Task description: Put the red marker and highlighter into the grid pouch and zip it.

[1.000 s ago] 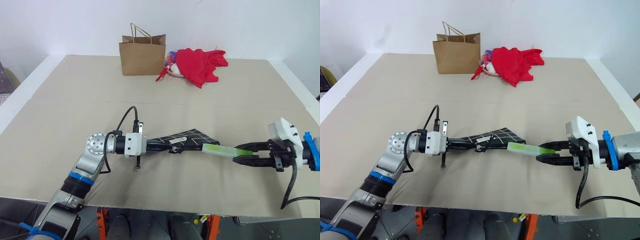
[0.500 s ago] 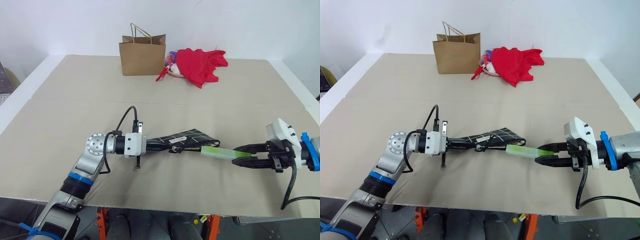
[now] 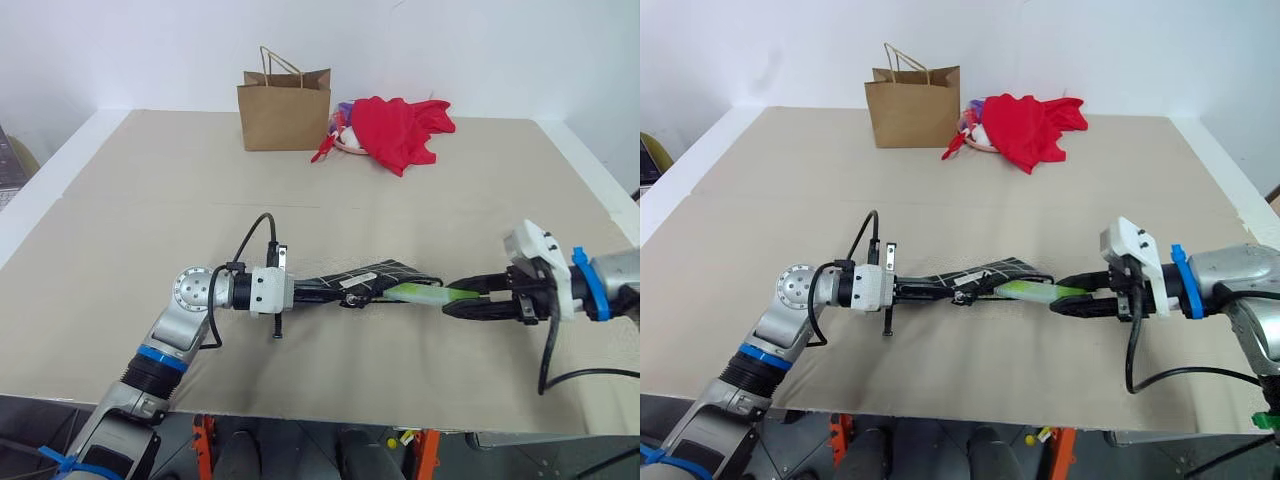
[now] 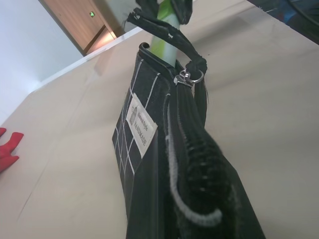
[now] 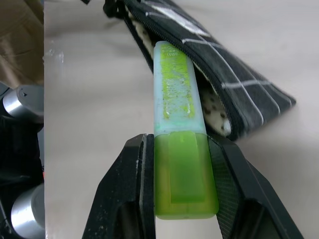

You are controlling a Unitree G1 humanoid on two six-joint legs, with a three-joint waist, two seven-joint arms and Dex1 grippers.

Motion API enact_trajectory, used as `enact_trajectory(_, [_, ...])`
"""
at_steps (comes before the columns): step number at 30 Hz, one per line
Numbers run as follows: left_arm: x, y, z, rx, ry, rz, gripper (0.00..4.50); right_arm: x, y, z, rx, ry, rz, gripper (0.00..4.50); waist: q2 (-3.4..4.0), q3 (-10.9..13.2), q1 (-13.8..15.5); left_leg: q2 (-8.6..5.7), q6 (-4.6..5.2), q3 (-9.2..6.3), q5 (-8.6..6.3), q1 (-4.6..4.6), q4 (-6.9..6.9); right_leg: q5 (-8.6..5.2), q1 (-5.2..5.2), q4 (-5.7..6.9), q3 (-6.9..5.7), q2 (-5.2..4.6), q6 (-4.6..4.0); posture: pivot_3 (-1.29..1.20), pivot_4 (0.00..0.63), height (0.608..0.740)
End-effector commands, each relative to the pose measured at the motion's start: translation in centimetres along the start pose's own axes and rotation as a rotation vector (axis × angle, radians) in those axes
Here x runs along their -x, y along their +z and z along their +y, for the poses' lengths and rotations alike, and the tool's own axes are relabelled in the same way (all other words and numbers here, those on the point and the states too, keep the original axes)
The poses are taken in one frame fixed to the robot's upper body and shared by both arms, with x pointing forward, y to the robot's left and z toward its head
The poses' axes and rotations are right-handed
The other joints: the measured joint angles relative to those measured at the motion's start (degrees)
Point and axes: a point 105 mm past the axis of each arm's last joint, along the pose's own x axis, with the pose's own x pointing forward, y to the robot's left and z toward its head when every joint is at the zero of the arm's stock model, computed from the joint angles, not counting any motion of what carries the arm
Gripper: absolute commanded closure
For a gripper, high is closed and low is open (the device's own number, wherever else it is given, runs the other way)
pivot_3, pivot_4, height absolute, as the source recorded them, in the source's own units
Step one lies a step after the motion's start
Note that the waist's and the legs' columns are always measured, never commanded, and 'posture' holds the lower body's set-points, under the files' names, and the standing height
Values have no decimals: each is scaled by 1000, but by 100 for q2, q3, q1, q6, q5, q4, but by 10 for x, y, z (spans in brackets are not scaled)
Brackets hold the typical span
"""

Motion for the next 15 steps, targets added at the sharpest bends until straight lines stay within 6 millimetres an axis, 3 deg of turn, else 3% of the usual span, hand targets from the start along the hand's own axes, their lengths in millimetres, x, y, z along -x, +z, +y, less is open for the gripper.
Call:
enact_trajectory(1, [-2,10,2,-40,11,-31,4500,-5,10,0,31,8,0,3393,0,0,2,0,0,0,0,0,0,0,0,0,0,0,0,0,150,740])
enact_trajectory(15, [-7,12,0,-43,11,-44,4500,-42,26,1,81,99,-27,3393,0,0,1,0,0,0,0,-1,-2,-1,-2,0,0,0,0,0,150,740])
